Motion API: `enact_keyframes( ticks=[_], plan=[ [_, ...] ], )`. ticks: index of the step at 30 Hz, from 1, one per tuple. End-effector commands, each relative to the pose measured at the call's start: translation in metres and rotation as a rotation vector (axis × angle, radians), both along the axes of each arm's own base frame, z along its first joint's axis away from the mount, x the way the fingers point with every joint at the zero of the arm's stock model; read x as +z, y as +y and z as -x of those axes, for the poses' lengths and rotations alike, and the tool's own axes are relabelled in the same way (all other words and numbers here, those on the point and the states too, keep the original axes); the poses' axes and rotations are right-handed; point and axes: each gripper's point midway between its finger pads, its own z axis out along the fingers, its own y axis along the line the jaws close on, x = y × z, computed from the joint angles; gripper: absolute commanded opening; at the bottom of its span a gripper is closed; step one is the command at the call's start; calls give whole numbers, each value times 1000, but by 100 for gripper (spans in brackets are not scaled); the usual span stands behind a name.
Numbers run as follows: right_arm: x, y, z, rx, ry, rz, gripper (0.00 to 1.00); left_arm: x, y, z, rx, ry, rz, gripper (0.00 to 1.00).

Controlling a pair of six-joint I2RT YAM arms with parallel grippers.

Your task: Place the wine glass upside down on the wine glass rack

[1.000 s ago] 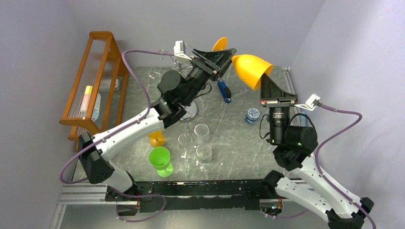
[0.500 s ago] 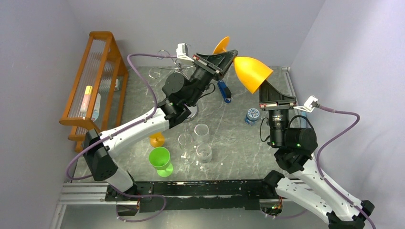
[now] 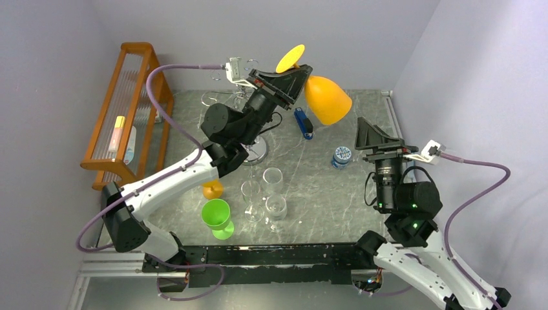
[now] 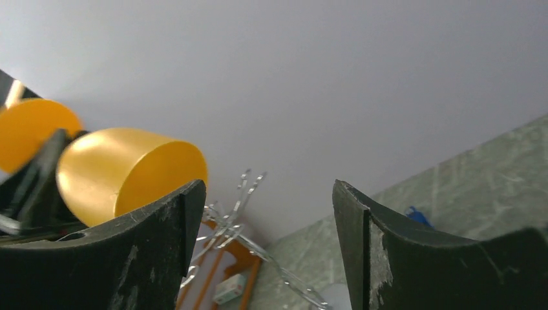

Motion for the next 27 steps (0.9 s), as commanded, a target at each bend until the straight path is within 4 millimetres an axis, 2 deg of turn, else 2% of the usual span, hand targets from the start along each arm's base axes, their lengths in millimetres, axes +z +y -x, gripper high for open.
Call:
enact_keyframes(
  ticks=[1,5,11,15,20,22,27],
  plan=[
    [-26,-20,1,-100,105,114,77,39,10,29,99,-347,-155,5],
    [3,-15,8,-48,87,138,81,32,-4,42,88,-518,-297,5],
    [70,31,26,212,-11,255,81,10,-11,35,129,-575,-443,5],
    [95,52,38,338,-61,255,81,-5,-17,32,125,-586,-490,5],
    [108,72,39,440,-37,211,80,-19,-29,44,70,-692,-543,5],
    [107,83,33,474,-1,200,79,-25,-32,49,50,-725,-559,5],
    [100,96,20,491,83,152,74,-40,-37,55,19,-788,-600,5]
  ],
)
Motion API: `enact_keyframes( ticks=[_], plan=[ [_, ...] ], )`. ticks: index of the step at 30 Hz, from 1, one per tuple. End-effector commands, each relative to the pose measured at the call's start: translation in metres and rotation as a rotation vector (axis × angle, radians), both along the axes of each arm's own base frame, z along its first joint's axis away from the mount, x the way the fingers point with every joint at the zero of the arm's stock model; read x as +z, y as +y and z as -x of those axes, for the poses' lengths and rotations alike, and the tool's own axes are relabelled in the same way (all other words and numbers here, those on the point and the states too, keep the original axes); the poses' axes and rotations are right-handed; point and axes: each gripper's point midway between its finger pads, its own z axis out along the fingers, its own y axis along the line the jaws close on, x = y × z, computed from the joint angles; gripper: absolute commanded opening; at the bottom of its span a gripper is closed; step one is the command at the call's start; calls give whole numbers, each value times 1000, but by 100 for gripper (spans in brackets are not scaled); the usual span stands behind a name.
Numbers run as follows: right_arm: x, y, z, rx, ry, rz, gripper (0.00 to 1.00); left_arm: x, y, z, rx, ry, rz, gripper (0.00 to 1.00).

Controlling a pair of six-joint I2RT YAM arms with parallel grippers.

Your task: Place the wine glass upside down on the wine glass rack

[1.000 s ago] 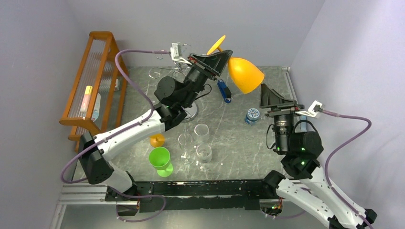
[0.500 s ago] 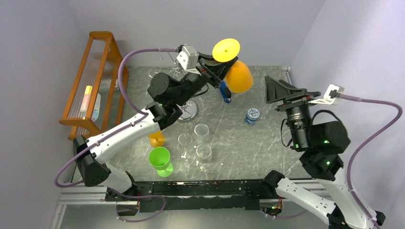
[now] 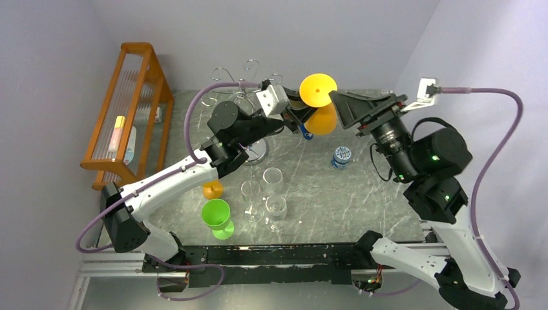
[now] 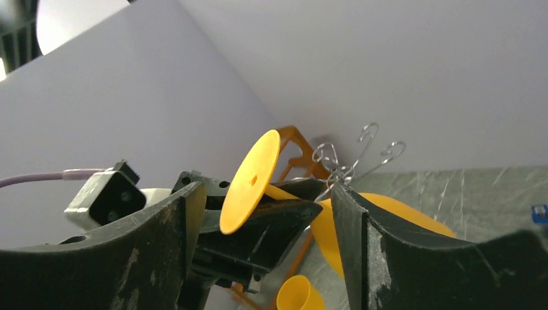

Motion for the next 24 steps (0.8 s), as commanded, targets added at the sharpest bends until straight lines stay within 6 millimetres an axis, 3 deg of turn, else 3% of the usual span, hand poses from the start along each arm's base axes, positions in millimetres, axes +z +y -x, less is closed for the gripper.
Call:
enact_keyframes(
  ticks=[1,3,8,13,15,17,21,24],
  plan=[
    [-19,18,-6,58,119,-8,72,-9,-3,15,-43,-113,-55,5],
    [-26,21,-12,49,157,-10,66,-13,-3,14,-35,-120,-69,5],
    [-39,27,-16,61,206,-28,40,-22,1,10,0,-140,-95,5],
    [-46,29,-12,90,233,-65,2,-31,3,9,21,-147,-116,5],
    [-49,28,-12,87,241,-82,0,-34,5,9,26,-144,-118,8],
    [-51,25,-14,73,247,-94,0,-36,8,9,31,-133,-122,19],
    [-49,17,-17,28,243,-127,0,-38,19,7,61,-64,-104,58],
    [-46,7,-24,-38,226,-146,0,-45,32,2,105,20,-106,74]
  ],
)
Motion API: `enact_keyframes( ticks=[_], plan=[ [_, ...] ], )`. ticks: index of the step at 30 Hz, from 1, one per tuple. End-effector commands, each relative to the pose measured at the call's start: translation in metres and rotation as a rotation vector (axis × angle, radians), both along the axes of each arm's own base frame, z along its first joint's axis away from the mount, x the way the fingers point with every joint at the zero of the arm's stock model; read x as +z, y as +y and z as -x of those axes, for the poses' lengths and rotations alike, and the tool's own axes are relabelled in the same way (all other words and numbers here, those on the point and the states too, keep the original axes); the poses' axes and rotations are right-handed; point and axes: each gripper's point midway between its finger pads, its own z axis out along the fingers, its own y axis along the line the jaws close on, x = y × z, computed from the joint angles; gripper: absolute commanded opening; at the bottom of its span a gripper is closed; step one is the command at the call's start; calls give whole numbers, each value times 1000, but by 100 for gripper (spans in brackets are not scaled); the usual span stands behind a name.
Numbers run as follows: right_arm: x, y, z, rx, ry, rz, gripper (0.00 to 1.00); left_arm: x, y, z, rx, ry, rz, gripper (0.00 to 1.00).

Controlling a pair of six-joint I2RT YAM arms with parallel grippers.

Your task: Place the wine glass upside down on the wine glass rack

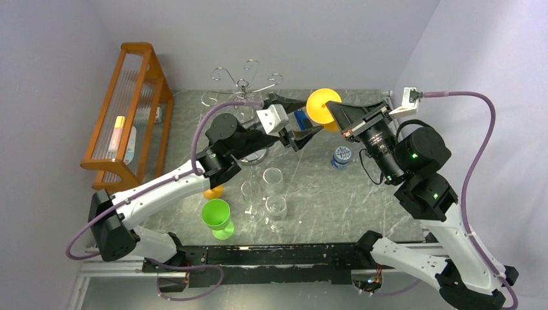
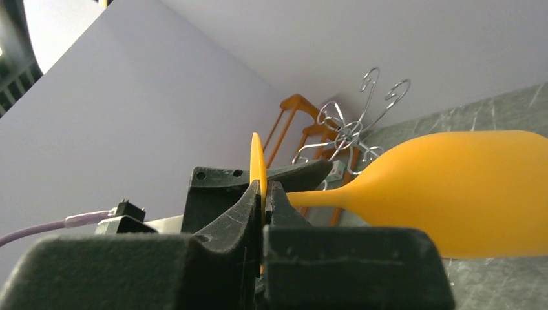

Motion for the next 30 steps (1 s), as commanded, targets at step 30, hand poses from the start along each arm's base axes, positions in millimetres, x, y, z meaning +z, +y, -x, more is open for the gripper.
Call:
enact_keyframes(
  ticks=[30],
  plan=[
    [-66,90,-248,-65,12,143,0,-36,221,18,626,477,-40,96]
  ],
)
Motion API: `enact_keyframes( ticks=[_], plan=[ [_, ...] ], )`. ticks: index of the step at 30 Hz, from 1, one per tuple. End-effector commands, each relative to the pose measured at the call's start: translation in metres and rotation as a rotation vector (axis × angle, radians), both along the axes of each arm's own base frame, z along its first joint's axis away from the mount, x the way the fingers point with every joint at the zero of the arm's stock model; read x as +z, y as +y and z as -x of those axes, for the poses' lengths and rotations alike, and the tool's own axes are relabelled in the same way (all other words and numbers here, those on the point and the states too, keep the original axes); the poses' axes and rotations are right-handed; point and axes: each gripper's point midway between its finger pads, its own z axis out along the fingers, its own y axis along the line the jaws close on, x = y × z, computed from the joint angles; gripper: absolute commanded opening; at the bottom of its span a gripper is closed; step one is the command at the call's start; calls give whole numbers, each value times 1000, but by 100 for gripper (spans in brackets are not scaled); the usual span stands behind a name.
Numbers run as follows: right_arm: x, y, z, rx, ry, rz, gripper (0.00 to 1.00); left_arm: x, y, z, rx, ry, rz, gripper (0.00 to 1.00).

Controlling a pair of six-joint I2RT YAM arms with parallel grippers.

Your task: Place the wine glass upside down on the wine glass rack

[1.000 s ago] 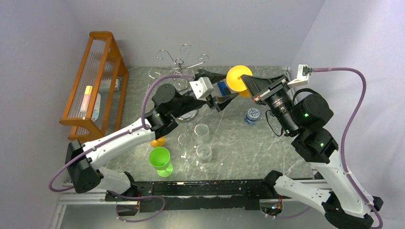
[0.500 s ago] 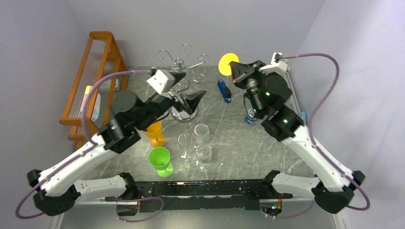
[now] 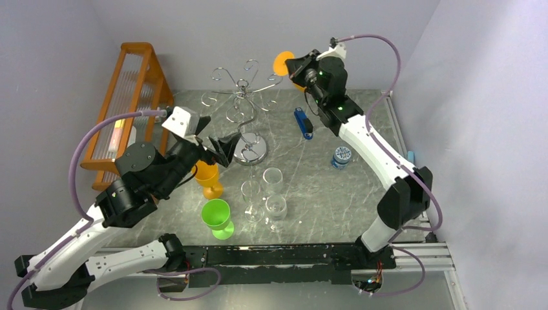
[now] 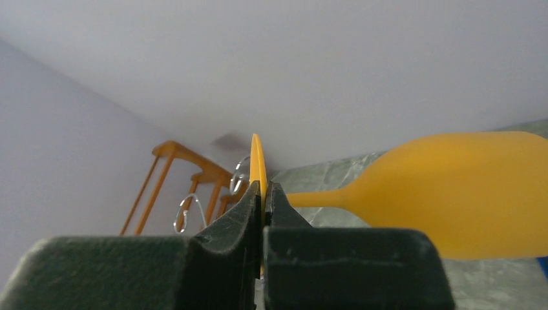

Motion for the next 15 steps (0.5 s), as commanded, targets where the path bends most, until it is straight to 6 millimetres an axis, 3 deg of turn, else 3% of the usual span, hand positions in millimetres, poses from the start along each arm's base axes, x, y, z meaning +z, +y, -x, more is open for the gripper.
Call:
enact_keyframes(
  ticks=[1,6,15],
  plan=[
    [28,34,-1,154,-59,-66,0,-29,11,-1,50,59,-48,96],
    [16,49,-9,204,-39,-75,0,-43,17,-2,76,66,-42,95],
    [6,78,-4,357,27,-96,0,-57,23,-6,121,85,-28,93]
  ],
)
